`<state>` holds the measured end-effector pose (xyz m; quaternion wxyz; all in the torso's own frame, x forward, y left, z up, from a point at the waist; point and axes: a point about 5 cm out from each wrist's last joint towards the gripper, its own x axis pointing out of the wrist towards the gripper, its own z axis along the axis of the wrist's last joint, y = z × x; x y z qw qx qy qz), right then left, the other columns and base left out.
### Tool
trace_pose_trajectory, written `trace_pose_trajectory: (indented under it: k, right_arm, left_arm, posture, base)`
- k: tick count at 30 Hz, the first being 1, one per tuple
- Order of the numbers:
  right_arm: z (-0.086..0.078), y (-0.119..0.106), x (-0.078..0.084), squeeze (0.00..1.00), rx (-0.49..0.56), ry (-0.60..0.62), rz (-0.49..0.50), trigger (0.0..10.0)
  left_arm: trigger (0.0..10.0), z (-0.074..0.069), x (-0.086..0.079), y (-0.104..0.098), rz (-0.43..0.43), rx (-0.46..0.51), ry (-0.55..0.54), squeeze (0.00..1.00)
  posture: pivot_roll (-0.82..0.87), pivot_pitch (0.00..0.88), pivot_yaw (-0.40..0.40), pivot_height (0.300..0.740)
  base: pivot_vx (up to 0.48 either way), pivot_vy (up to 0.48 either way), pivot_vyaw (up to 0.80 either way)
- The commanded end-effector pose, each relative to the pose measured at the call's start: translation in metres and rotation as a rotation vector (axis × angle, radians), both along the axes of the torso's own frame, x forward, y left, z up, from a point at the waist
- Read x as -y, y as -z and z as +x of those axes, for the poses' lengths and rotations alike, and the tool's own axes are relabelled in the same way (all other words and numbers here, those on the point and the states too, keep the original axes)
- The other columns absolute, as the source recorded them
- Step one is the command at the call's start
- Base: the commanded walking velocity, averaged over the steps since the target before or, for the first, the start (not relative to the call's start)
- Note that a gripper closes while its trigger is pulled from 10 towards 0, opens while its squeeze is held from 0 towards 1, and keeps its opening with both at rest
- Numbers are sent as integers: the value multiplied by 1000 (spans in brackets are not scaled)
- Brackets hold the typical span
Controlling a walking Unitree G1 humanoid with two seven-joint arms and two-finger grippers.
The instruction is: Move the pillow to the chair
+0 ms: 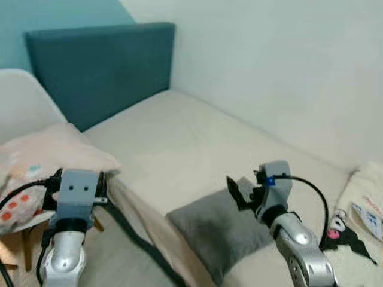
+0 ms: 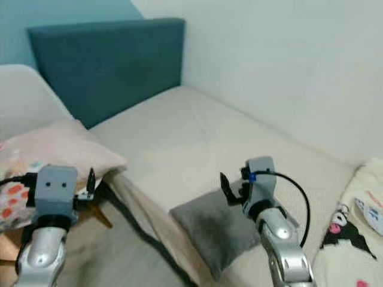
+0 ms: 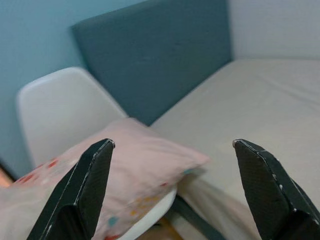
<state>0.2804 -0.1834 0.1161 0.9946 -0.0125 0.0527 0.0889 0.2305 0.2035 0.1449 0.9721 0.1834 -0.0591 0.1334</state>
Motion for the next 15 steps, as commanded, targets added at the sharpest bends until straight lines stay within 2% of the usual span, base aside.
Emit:
trace_pose_trajectory:
  k: [1, 5, 7, 12, 15]
  right_arm:
    - [0, 1, 7, 0, -16, 31, 8, 10000]
    - [-1, 3, 3, 0, -20, 10, -7, 10000]
    - [-1, 3, 2, 0, -23, -1, -6, 10000]
    - [2, 4, 0, 0, -28, -25, 0, 10000]
    - [5, 4, 2, 0, -40, -20, 13, 10000]
  left_arm:
    - [10000, 0, 5, 3, -20, -12, 33, 0]
    - [10000, 1, 5, 6, -63, -28, 53, 0]
    - [10000, 1, 4, 7, -74, -33, 46, 0]
    - [10000, 3, 3, 8, -76, -48, 49, 0]
    - [10000, 2, 1, 8, -79, -35, 20, 0]
  posture:
    - [2, 0, -122, 731]
    - [0, 0, -121, 731]
    - [-1, 0, -120, 731]
    - [-4, 0, -121, 731]
    - [-3, 0, -122, 731]
  base:
    - [0, 0, -763]
    - [0, 0, -763]
    - [0, -368, -750]
    - [0, -480, 0]
    - [0, 0, 0]
